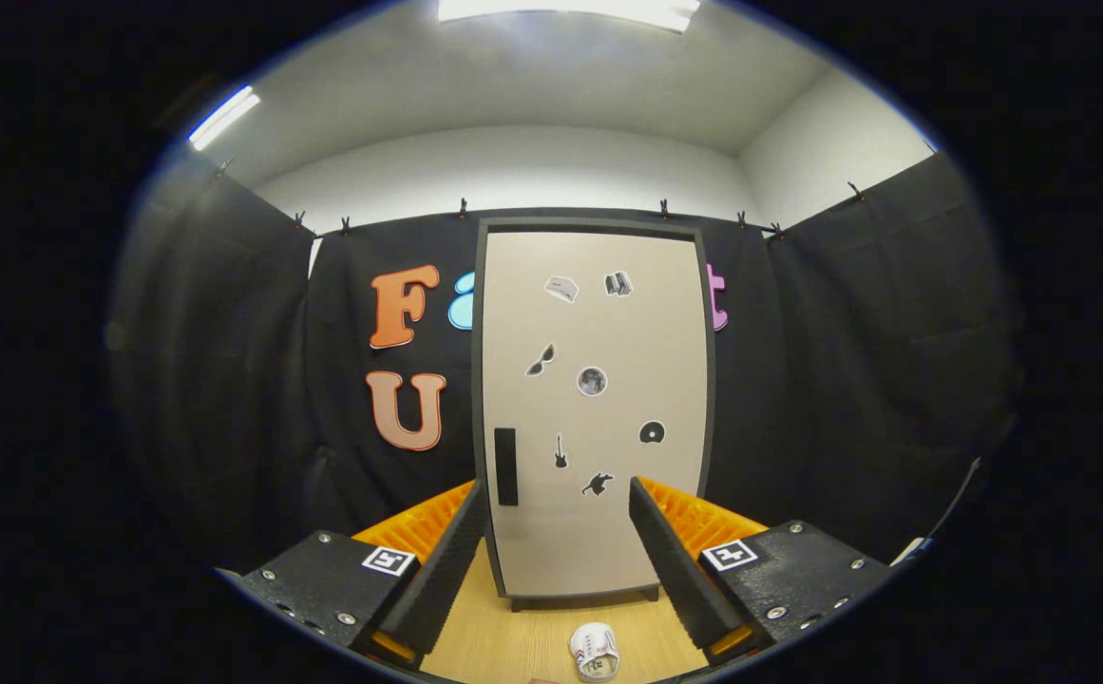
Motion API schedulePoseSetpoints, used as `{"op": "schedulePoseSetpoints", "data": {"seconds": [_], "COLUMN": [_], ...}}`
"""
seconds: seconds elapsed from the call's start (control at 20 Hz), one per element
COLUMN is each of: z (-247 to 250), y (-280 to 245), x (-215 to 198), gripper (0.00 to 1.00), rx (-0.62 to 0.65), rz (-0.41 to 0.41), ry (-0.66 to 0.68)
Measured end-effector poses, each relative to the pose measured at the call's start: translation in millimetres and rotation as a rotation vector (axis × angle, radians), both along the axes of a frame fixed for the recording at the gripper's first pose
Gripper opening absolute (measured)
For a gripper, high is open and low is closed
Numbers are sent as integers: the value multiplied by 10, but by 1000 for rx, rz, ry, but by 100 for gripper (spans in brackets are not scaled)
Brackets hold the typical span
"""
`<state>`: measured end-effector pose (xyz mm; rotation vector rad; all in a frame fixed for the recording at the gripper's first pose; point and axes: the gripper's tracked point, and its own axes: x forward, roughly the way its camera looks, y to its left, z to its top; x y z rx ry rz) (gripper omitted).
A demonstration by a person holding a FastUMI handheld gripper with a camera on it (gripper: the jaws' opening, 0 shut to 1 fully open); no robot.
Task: Open the shoe cabinet door, grab the shoes and put them into the shoe cabinet, then close the shoe cabinet door.
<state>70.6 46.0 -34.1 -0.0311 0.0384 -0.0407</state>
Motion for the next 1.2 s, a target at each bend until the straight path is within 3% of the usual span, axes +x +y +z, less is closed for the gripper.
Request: {"op": "schedulePoseSetpoints", "data": {"seconds": [0.4,0.85,1.2], "z": [-262,-739,-1062], "y": [247,430,601], "x": [671,1566,2186], "gripper": [94,93,86], "rx": [-39,5,1], "rz": [32,88,115], "ry": [14,78,108]}}
